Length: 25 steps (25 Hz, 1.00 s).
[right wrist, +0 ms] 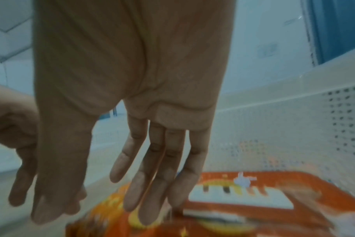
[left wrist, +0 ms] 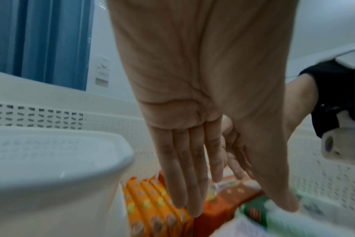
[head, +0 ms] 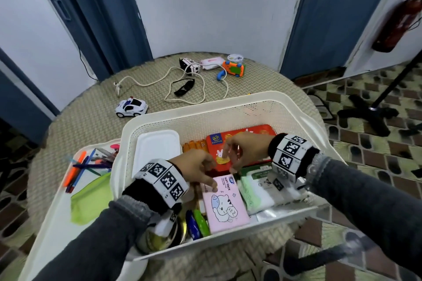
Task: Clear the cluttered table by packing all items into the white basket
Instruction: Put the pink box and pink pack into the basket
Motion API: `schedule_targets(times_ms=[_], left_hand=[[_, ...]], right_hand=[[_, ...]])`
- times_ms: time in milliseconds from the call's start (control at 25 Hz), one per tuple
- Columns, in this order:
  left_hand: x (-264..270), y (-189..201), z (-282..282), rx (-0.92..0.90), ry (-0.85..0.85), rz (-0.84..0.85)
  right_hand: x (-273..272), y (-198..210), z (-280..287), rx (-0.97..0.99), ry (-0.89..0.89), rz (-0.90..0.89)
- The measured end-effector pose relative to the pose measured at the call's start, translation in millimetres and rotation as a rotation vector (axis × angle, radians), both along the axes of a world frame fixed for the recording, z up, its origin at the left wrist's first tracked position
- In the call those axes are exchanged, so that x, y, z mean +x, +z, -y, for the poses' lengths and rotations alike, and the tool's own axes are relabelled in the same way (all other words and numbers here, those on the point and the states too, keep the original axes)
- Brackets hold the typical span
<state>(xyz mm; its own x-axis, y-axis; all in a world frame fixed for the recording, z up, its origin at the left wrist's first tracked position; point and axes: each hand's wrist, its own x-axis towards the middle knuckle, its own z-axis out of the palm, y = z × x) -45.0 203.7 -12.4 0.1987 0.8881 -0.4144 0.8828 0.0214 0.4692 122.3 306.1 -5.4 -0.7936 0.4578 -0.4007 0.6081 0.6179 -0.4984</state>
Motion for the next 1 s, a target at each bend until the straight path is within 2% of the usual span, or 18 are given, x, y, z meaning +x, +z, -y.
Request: schedule_targets(times_ms=[200, 400, 600, 760, 920, 1000], left_hand=[[19.6, 55.3, -11.5, 0.253, 0.102, 0.097], [91.5, 82.2, -25.4, 0.426, 0.088, 0.178], [200.4, 80.1, -43.7, 0.520, -0.070, 0.337], [283.1, 72.3, -59.5, 0.501, -0.131, 0.515], [353.1, 55.9, -83.0, 0.384, -0.189, 0.547], [385.0, 49.3, -98.8, 0.358, -0.234, 0.474]], right_hand=[[34.7, 60.5, 1.7, 0.089, -0.131, -0.150], [111.5, 95.0, 21.0, 0.028, -0.285, -0.284], [231.2, 73.7, 48.3, 0.113, -0.677, -0.428], [315.6, 49.4, 63.0, 0.169, -0.923, -0.523], [377.7, 34.6, 72.3, 0.086, -1.162, -0.660], [403.9, 29.4, 71.6, 0.024, -1.256, -0.714]])
